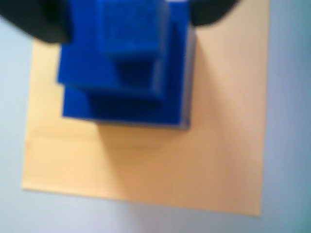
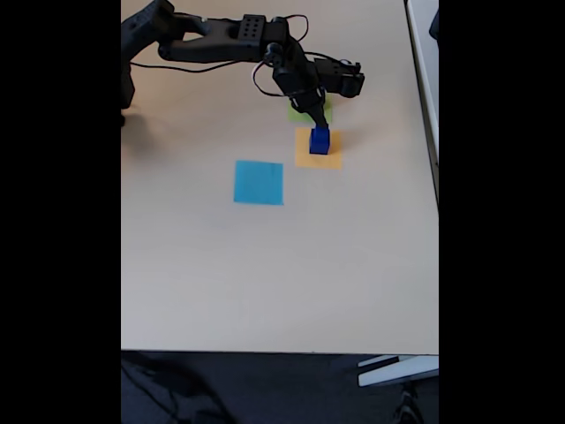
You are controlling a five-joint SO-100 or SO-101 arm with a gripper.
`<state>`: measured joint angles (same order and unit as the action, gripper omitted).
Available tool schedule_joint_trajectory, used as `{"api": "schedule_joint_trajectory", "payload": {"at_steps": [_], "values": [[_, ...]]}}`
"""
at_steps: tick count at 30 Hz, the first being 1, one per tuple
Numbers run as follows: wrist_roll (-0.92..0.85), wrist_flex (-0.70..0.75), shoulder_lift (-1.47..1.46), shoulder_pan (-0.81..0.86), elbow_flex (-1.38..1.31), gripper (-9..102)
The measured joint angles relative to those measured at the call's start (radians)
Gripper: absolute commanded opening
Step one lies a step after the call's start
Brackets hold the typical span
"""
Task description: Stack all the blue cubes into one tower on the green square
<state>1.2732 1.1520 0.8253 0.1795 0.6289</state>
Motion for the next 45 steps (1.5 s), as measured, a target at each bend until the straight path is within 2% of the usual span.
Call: {"api": "schedule_joint_trajectory", "payload": {"at_steps": [36, 42, 45], "values": [[0.017, -0.009, 0.0, 0.0, 0.026, 11], [0.017, -0.009, 0.0, 0.0, 0.026, 7], [0.017, -0.009, 0.0, 0.0, 0.026, 0]]}}
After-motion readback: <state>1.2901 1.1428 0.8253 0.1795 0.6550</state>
